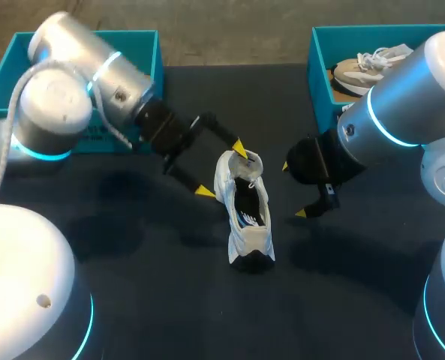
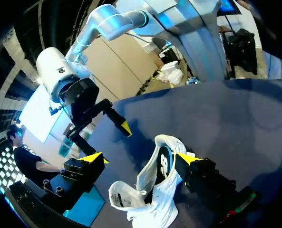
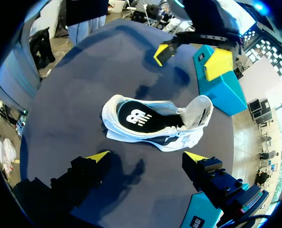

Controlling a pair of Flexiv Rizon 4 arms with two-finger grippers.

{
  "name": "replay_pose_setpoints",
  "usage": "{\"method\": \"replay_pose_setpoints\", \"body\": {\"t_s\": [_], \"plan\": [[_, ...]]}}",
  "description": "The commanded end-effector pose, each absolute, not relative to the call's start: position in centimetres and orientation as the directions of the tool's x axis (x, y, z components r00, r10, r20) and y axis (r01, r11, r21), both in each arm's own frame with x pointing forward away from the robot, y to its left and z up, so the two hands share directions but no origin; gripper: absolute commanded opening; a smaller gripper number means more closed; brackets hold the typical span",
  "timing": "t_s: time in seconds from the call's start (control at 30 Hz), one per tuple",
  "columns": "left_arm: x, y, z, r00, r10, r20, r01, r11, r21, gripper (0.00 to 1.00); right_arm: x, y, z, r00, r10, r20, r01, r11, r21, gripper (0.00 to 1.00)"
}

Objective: Take the shoe out of the shoebox, open the shoe tongue, remove and reinsert the insole, then place the shoe into the shoebox

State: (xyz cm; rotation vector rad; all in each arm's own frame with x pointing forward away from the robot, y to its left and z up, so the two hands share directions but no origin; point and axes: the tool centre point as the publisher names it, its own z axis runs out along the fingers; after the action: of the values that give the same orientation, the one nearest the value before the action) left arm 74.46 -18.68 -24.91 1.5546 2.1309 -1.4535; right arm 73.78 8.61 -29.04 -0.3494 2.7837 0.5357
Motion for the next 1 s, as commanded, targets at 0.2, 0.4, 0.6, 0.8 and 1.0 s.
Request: {"method": "replay_pose_setpoints", "body": {"t_s": [0.2,0.4,0.6,0.8,1.0], "plan": [[75.9,-18.8,-24.3,-0.212,0.931,-0.297,0.788,-0.017,-0.615,1.00,73.5,7.9,-28.7,-0.935,-0.175,-0.308,-0.274,0.909,0.315,1.00],[76.0,-19.0,-24.2,-0.153,0.953,-0.263,0.795,-0.039,-0.606,1.00,73.4,5.6,-26.9,-0.943,-0.171,-0.285,-0.248,0.934,0.258,1.00],[76.1,-18.9,-24.4,-0.097,0.975,-0.202,0.802,-0.043,-0.596,1.00,72.9,3.4,-25.5,-0.953,-0.152,-0.261,-0.216,0.946,0.240,1.00],[76.3,-19.3,-24.0,-0.053,0.984,-0.171,0.812,-0.057,-0.581,1.00,72.5,1.7,-23.5,-0.961,-0.140,-0.239,-0.194,0.955,0.223,1.00],[75.9,-19.8,-23.9,-0.070,0.985,-0.161,0.824,-0.034,-0.566,1.00,72.3,0.5,-21.7,-0.966,-0.141,-0.216,-0.188,0.959,0.213,1.00]]}}
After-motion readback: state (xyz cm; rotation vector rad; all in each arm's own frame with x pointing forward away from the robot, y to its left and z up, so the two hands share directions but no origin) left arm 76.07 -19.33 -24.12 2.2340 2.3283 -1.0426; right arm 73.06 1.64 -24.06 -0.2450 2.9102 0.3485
